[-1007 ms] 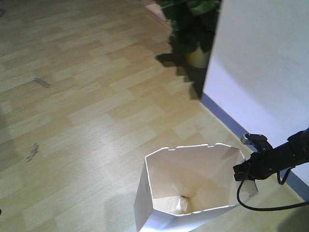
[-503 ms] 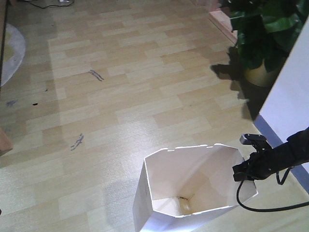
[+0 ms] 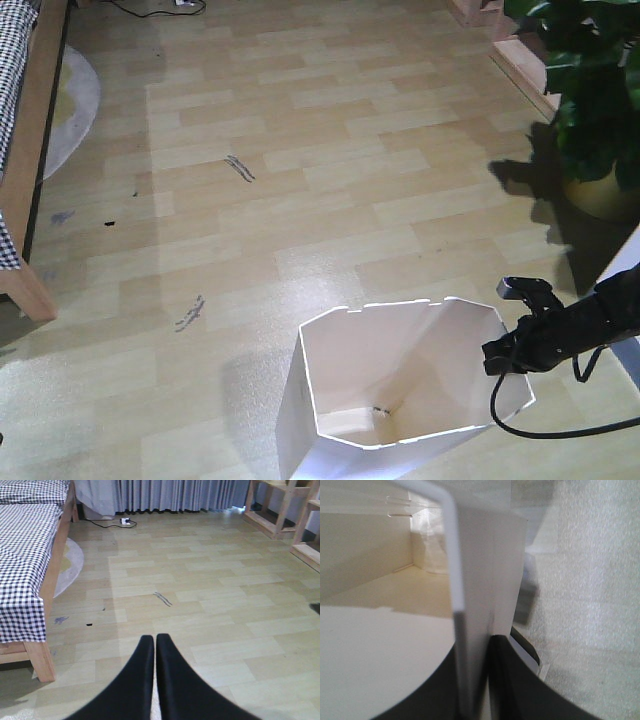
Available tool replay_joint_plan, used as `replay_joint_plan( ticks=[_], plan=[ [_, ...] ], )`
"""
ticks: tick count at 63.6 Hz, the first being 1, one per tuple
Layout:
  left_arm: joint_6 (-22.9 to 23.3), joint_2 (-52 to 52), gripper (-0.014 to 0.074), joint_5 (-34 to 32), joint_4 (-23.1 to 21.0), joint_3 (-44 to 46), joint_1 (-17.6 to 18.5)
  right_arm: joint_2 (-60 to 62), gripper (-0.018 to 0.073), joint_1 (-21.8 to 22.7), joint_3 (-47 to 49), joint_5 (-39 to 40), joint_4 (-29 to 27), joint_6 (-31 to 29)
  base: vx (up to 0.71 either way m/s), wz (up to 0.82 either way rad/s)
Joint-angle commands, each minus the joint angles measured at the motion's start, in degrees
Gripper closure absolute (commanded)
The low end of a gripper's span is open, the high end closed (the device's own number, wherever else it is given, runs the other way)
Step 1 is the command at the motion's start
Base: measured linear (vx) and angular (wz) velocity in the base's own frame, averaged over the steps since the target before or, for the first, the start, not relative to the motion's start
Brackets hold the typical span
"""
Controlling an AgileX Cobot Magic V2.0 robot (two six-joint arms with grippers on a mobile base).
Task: Move trash bin to bedside with robot
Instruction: 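Hold the bin in the right gripper while driving away from the desk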
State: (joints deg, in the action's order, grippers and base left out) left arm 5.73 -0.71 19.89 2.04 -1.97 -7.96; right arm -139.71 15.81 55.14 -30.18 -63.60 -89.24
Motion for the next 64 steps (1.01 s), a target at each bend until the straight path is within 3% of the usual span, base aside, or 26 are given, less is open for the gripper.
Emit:
replay_joint_plan(
  ticks=[1, 64],
  plan=[
    [0.2, -0.8, 0.0603, -3.8, -0.1, -0.2, 0.2, 4.2, 0.0564, 0.1, 0.3, -11.7, -2.2, 0.2, 0.28, 0.14],
    [0.2, -0.8, 0.0603, -3.8, -0.1, -0.2, 0.2, 4.2, 0.0564, 0.1, 0.3, -11.9, -2.2, 0.2, 0.34, 0.17]
  ],
)
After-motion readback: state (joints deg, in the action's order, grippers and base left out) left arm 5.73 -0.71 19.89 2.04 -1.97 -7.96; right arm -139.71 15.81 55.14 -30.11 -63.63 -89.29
